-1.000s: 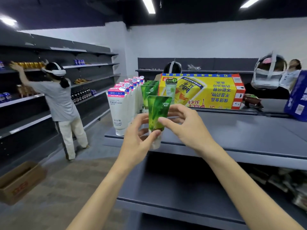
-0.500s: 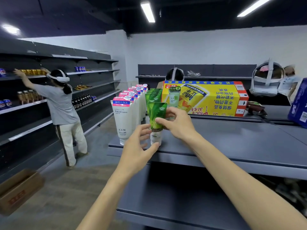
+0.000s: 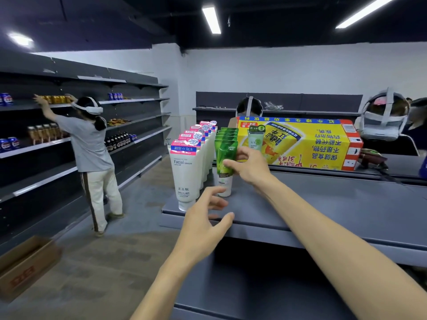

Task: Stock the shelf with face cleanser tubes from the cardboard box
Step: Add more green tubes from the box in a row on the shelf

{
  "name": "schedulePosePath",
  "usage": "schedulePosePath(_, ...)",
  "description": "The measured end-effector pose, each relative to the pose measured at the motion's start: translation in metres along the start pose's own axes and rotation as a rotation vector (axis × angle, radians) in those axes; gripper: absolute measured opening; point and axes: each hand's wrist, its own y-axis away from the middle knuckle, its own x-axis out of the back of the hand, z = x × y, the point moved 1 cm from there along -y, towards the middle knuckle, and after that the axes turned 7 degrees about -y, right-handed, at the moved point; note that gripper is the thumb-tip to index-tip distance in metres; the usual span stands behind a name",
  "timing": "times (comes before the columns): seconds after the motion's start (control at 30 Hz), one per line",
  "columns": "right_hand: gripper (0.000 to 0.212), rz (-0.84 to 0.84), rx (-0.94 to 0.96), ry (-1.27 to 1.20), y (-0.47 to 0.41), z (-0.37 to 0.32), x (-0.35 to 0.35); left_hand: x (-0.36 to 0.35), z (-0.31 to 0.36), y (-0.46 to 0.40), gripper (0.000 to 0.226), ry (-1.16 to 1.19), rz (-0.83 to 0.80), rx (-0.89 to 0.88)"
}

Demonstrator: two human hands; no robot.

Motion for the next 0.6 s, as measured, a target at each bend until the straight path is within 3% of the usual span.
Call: schedulePosePath(0.6, 0.032, -0.019, -0.023, -0.023, -0.0081, 0.0028, 0.0052, 0.0034, 0.0049, -0.0044, 0.042, -0.038, -0.062, -0.024)
